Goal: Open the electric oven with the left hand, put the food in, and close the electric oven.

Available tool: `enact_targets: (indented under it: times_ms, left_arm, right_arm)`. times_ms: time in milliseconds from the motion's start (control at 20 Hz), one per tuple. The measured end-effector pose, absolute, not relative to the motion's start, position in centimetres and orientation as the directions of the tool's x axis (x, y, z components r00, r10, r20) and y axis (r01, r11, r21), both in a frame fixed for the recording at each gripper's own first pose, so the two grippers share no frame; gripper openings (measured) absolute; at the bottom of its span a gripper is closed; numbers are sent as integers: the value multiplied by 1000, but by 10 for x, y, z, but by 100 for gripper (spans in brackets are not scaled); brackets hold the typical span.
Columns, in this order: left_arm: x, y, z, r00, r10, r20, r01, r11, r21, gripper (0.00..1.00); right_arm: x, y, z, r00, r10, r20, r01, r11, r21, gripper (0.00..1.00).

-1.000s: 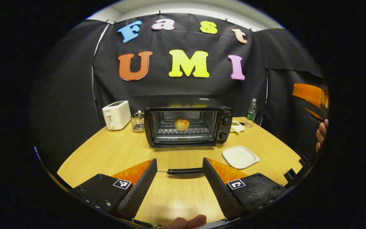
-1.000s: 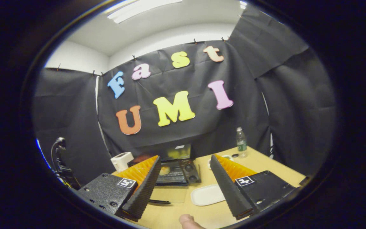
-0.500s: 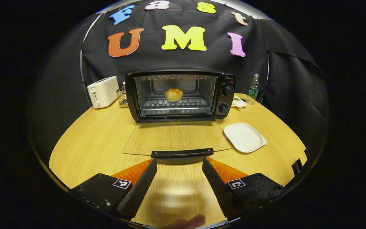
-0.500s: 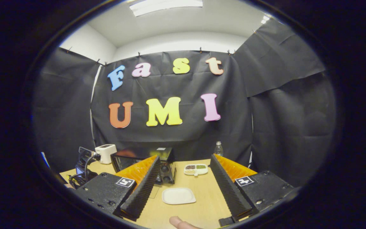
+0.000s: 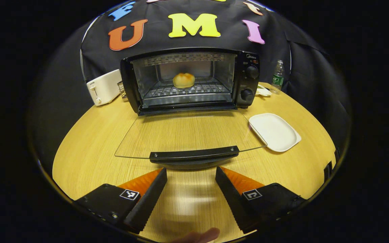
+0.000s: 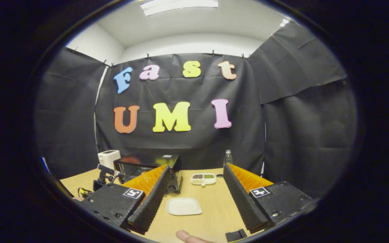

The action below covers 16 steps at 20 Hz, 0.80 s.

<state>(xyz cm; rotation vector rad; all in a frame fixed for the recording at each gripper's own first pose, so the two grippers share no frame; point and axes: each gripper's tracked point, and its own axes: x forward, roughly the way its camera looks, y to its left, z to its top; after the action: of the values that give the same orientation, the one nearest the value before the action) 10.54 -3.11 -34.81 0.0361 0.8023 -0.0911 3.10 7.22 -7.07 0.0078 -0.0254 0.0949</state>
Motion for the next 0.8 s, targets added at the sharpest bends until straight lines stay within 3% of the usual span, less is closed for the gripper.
enact_targets:
  times_ms: [400,450,500,800]
  left_arm:
    - [111,-35,-360,673,-71,-736,83,996,-20,96]
    - [111,-34,-361,669,-75,-740,83,996,-26,100]
    - [111,-35,-360,663,-80,-744,80,996,-35,96]
    - [112,-36,-351,653,-118,-748,71,993,-95,95]
  right_arm:
    - [37,65,-76,997,80,8,-80,997,7,96]
    - [38,64,-75,997,78,10,-79,997,9,96]
    - [38,65,-75,997,79,11,-79,997,10,96]
    - [37,69,-75,996,85,12,-85,996,21,96]
